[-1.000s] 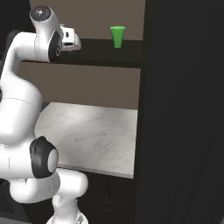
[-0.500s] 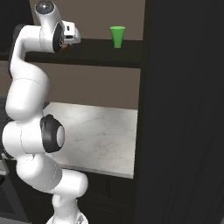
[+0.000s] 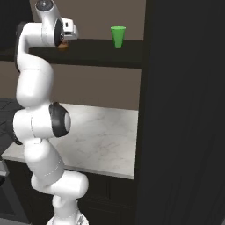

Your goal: Take the cinnamon bottle from the cabinet and place it on the dining table, next to the plate with the cupcake. Then take the chocolate from the dining counter and place it on the cupcake plate.

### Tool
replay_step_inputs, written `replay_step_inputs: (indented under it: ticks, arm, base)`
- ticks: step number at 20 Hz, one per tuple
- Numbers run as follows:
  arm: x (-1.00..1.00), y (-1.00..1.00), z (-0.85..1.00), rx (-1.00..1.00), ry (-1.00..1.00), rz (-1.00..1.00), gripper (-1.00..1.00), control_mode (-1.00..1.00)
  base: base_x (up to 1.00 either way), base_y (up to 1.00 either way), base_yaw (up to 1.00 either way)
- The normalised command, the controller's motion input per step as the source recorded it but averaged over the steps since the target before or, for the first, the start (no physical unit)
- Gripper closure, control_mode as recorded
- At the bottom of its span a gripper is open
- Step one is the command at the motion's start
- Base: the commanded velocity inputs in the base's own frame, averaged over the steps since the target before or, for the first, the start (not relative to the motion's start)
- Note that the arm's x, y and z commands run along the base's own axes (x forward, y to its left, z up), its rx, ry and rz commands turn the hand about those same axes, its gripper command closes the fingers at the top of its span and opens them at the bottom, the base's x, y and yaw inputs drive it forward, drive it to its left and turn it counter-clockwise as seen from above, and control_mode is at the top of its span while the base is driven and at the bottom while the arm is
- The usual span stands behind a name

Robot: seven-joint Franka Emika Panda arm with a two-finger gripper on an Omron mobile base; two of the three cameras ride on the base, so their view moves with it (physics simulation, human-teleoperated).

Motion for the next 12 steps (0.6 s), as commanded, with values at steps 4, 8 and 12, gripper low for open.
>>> replay_step_inputs:
  ticks: [4,8,12]
  arm:
    - [0.27,0.19,0.14,0.0,0.0,0.0,-1.0,-1.0]
    - [0.36,0.03,0.0,0.0,0.0,0.0,-1.0,-1.0]
    - [0.05,0.0,0.0,0.0,-0.08,0.0,-1.0,-1.0]
  base:
    - [0.0,0.0,0.0]
    - [0.0,0.0,0.0]
    - [0.0,0.0,0.0]
